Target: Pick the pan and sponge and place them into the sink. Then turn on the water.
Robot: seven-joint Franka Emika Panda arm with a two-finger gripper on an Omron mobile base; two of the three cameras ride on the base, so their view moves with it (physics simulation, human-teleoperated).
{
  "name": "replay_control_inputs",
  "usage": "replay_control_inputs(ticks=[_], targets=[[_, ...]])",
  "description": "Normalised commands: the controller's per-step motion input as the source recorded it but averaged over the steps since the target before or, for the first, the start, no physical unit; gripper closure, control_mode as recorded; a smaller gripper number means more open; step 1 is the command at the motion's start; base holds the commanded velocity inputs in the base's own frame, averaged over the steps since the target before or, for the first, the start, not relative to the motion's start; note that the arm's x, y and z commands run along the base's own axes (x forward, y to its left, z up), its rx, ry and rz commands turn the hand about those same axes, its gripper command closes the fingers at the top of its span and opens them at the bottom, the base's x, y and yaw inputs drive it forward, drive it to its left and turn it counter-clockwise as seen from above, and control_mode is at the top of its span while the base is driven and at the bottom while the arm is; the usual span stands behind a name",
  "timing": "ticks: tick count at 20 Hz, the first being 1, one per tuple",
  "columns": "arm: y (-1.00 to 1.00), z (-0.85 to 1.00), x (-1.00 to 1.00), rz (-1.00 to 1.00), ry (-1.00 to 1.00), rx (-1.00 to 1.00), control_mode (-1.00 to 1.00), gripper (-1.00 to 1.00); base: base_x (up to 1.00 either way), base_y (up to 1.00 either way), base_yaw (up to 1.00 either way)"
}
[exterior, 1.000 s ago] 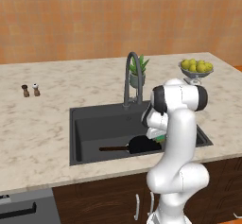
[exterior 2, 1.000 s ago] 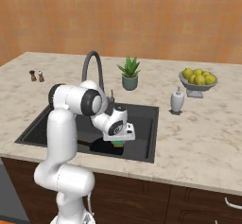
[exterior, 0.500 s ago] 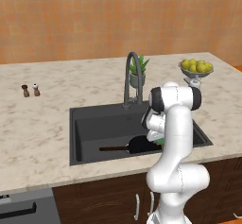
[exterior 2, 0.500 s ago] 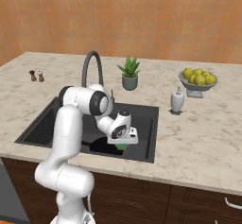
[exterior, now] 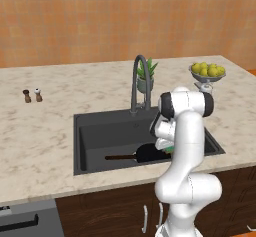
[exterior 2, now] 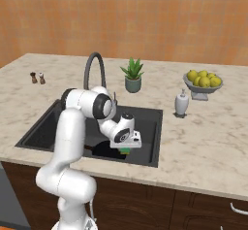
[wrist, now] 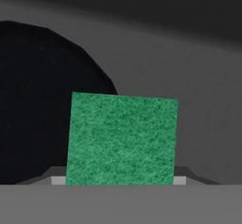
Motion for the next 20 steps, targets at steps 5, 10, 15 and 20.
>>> replay_control_inputs(ticks=[5,10,15,20], targets=[[0.00,0.46,-0.01,-0.01,0.00,0.01,-1.00,-1.00,0.00,0.00,0.00],[0.00,0.79,-0.22,-0.04,-0.09,0.05,-1.00,-1.00,0.00,0.00,0.00],[0.00,0.99,-0.37,-0.04,-0.13,0.09,-1.00,-1.00,0.00,0.00,0.00],[0.00,1.00,-0.12,-0.06,-0.08,0.12,-1.00,-1.00,0.00,0.00,0.00]])
